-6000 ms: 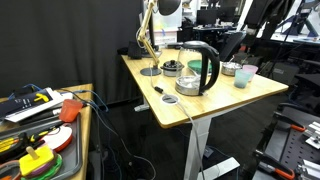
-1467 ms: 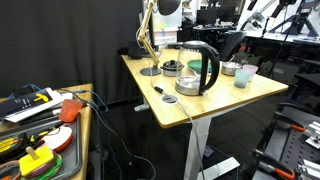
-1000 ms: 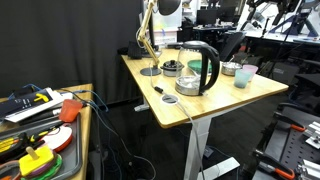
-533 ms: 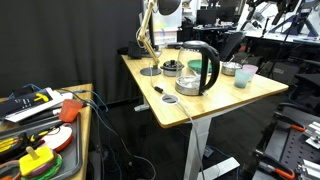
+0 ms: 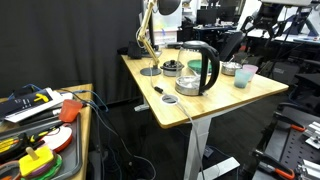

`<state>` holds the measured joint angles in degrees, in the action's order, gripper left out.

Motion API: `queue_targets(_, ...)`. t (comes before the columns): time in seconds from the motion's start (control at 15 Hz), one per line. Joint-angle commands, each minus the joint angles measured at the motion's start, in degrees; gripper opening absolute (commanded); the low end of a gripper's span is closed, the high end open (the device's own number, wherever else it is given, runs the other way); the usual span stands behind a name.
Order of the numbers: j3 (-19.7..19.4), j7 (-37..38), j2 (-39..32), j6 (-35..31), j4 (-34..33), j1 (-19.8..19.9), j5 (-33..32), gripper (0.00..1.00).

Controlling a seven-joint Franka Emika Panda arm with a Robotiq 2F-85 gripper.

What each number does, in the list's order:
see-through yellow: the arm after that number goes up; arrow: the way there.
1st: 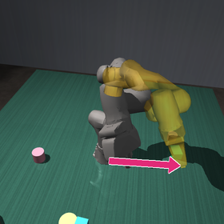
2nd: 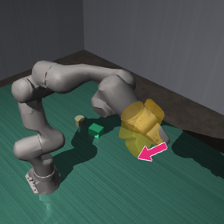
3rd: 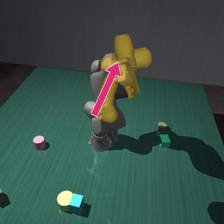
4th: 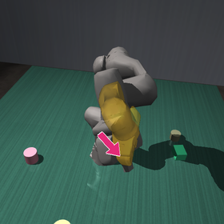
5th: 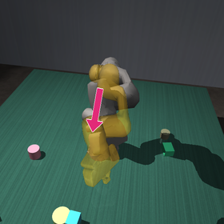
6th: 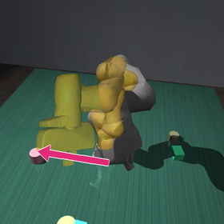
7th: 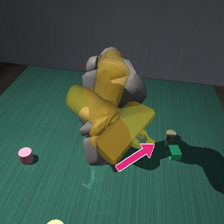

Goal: Pour the things in the blue cup onto the plate

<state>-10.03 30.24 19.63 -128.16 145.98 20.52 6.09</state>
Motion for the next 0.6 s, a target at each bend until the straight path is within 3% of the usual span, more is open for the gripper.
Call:
queue_targets(0.0, -0.8, 2.1, -9.8, 2.2, -6.3, -0.6, 0.8, 1.00)
queue_targets(0.07, -0.8, 1.4, -6.1, -0.1, -2.8, -0.7, -0.2, 1.00)
queue_targets(0.2, -1.2, 1.8, -10.0, 0.0, -5.1, -1.2, -0.2, 1.00)
queue_targets(0.53, -1.2, 2.0, -10.1, 0.7, -5.9, -1.2, -0.2, 1.00)
